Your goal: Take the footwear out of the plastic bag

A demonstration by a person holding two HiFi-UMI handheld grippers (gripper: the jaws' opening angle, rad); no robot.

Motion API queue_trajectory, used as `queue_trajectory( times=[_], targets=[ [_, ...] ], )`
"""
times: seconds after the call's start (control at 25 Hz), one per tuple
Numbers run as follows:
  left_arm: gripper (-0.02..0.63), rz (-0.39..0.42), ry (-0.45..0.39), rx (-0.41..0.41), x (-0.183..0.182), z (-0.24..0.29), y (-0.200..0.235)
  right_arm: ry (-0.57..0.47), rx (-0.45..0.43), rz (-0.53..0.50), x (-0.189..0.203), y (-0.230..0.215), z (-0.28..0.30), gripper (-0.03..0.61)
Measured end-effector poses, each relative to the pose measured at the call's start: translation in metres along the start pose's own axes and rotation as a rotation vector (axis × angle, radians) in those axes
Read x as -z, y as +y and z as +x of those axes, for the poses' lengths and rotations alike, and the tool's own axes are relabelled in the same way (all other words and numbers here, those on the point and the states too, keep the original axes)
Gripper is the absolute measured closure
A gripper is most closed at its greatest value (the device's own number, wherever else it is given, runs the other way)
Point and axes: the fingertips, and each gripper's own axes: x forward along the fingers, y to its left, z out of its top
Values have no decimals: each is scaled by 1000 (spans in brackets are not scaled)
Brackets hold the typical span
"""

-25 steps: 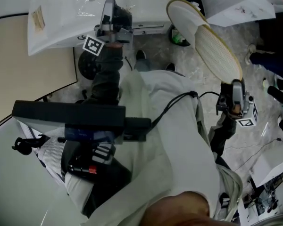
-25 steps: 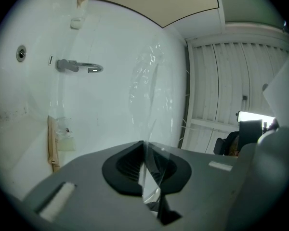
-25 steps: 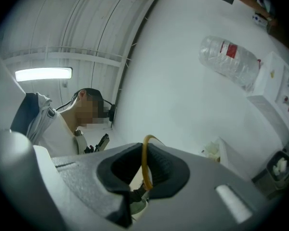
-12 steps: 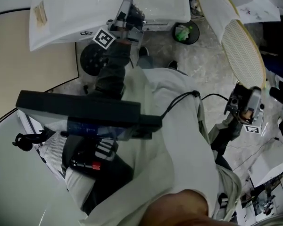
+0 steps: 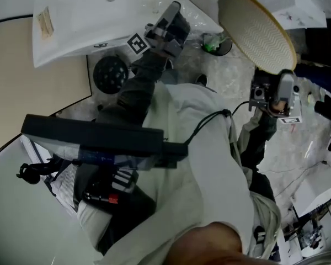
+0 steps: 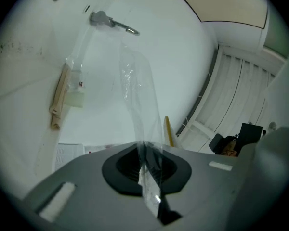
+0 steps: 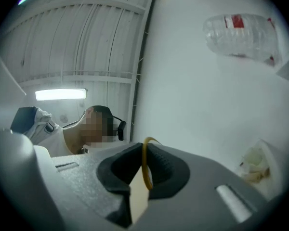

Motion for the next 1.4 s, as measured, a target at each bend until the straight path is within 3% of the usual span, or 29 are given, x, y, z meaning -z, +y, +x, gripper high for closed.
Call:
queue_trajectory(
  times=[0.32,0.48,0.72,0.88,0.96,1.16,1.2,1.28,1.4],
  targets=[
    [621,-124,6,129,7,30,-1,-26,29,166,44,-68,13,545],
    [621,-142,48,127,2,26,3,-49,71,183,64,-87,18,545],
    [624,-160,-30,-73,-27,14,89,-132,240,276,96,-172,-13,545],
    [617,-173,1,-231,-28,4,141,-209,338,339,119,-214,-37,545],
    [571,-194,33,-321,-20,4,166,-235,379,347,119,-236,-54,545],
    [368,-210,84,-460,-13,-2,180,-316,424,362,109,-267,-79,545],
    [300,-217,96,-487,-12,-4,179,-335,424,369,107,-268,-80,545],
    [201,-235,105,-514,-10,-2,179,-351,439,382,100,-275,-84,545],
    [149,-190,132,-527,-9,4,180,-308,471,439,102,-287,-90,537]
  ],
)
